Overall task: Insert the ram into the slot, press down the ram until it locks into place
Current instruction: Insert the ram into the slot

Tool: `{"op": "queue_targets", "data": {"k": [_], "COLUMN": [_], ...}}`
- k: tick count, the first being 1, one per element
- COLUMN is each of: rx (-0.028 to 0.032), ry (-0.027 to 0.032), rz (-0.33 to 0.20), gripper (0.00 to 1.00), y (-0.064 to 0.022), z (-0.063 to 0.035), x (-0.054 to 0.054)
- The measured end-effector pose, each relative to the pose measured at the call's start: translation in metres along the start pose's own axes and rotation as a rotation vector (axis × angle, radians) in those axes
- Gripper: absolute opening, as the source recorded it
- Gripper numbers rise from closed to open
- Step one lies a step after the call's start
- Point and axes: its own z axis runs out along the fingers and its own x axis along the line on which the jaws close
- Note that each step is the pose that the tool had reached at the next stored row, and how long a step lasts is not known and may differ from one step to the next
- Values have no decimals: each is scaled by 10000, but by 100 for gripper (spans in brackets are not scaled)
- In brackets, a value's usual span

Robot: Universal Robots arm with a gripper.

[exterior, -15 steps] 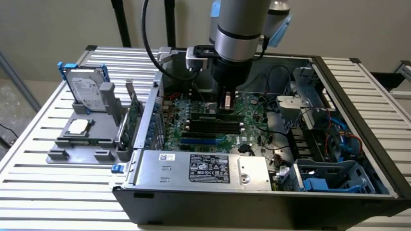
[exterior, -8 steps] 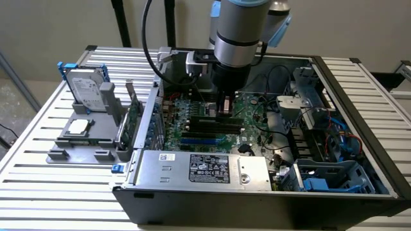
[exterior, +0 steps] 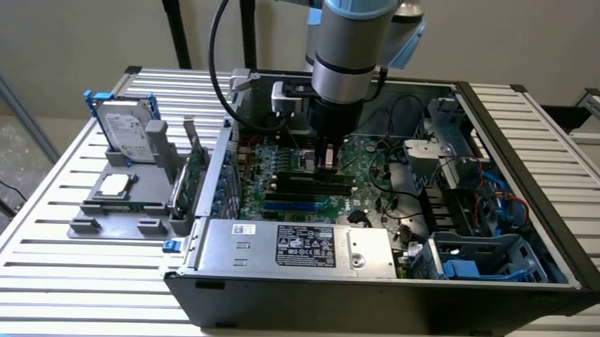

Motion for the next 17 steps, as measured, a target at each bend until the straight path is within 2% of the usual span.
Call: {"op": "queue_targets", "data": {"k": [4, 7, 17], "rx": [34, 35, -5], "ry": [-1, 6, 36], "rz": [-5, -12, -211], "gripper": [13, 13, 13], "y": [0, 6, 8], "z": [8, 26, 61], "x": [-1, -1, 0]}}
